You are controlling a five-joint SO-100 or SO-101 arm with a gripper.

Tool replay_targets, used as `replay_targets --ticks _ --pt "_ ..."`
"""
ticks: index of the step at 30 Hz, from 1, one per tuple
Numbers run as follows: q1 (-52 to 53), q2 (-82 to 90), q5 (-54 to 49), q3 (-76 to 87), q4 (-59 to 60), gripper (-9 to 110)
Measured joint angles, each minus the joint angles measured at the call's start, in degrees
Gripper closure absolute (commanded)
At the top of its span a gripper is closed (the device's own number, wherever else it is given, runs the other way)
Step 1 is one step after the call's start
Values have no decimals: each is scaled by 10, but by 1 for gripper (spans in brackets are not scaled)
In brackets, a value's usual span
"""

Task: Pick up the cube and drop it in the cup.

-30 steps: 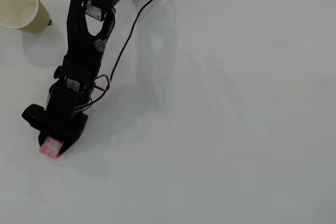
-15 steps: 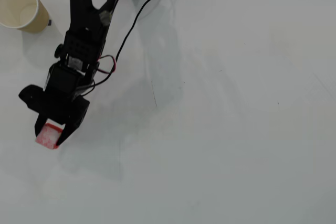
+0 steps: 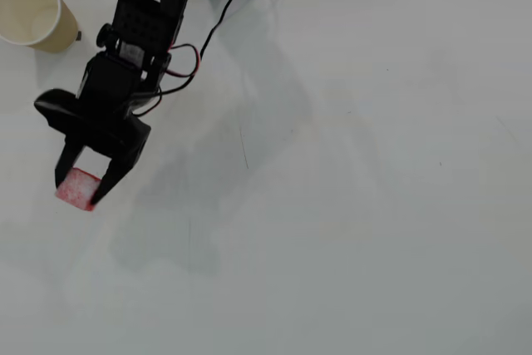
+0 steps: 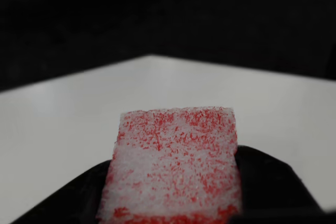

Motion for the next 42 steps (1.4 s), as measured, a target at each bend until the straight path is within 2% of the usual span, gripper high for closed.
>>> replay_targets --ticks 19,31,42 --pt "61 261 0 150 91 97" --pt "170 415 0 223 148 97" --pt "278 480 0 247 170 97"
